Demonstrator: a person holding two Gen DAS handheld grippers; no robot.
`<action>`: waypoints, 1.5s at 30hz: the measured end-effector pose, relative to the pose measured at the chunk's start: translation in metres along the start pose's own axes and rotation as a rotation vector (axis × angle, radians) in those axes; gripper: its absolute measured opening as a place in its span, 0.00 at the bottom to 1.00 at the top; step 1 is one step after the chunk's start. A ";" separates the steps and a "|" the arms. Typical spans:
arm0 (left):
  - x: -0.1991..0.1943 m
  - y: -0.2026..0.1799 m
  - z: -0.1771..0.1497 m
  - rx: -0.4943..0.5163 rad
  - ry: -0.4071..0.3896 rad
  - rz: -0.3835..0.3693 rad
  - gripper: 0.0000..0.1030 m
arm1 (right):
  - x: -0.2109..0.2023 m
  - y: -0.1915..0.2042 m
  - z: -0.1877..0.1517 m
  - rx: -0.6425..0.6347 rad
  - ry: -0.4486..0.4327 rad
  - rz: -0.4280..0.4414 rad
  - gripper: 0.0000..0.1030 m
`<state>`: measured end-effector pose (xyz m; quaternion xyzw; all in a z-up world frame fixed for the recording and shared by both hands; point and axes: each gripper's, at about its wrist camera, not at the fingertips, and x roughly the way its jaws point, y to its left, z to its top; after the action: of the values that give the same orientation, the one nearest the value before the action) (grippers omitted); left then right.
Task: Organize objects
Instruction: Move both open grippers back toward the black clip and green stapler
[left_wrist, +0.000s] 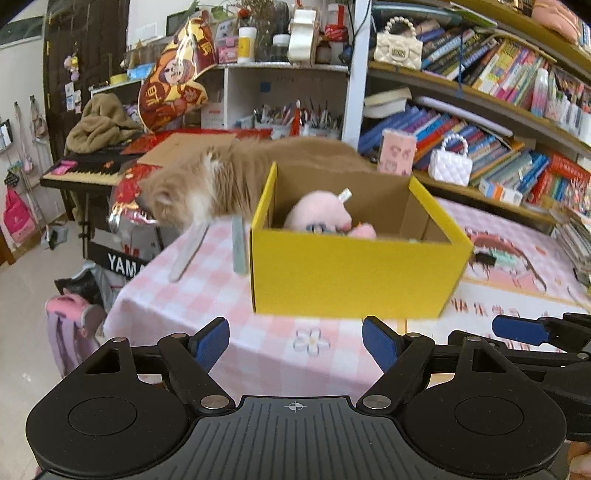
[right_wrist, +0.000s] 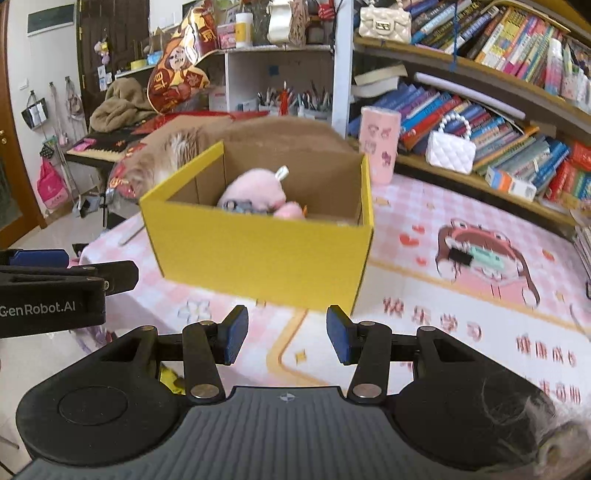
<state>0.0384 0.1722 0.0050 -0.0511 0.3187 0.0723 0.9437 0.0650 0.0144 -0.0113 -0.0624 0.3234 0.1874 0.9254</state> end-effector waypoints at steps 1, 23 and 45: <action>-0.002 -0.001 -0.004 0.004 0.007 -0.001 0.79 | -0.002 -0.001 -0.005 0.005 0.006 -0.004 0.43; 0.009 -0.089 -0.038 0.214 0.115 -0.191 0.80 | -0.042 -0.075 -0.070 0.201 0.093 -0.227 0.46; 0.074 -0.223 -0.008 0.281 0.179 -0.270 0.80 | -0.020 -0.214 -0.062 0.303 0.144 -0.303 0.48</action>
<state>0.1294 -0.0404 -0.0353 0.0326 0.3984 -0.1050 0.9106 0.0979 -0.2039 -0.0485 0.0164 0.3998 -0.0097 0.9164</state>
